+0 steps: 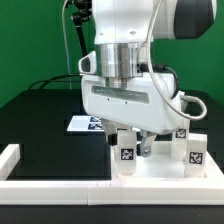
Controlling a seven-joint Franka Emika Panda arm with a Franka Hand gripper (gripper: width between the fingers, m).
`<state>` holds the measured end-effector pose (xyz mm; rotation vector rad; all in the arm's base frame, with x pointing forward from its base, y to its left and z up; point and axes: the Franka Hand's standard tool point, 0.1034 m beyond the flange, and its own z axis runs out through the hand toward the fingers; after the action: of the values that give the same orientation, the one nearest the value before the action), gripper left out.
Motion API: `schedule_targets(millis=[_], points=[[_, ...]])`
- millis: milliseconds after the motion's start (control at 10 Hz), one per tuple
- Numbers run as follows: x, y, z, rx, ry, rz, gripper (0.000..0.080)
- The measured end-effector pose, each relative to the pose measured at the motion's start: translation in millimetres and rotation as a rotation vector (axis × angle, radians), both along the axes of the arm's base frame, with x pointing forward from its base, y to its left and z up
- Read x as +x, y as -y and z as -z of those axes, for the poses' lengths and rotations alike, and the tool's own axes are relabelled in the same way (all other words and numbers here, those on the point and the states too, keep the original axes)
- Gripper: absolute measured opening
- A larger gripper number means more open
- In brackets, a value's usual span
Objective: Assemble square table
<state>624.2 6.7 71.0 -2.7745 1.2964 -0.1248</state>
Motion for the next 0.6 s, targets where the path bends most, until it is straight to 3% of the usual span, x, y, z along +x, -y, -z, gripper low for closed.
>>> schedule_targets(millis=[400, 600], points=[[5.3, 1.4, -4.6, -0.074, 0.005, -0.507, 0.0649], [5.4, 3.2, -4.6, -0.082, 0.003, -0.535, 0.0649]])
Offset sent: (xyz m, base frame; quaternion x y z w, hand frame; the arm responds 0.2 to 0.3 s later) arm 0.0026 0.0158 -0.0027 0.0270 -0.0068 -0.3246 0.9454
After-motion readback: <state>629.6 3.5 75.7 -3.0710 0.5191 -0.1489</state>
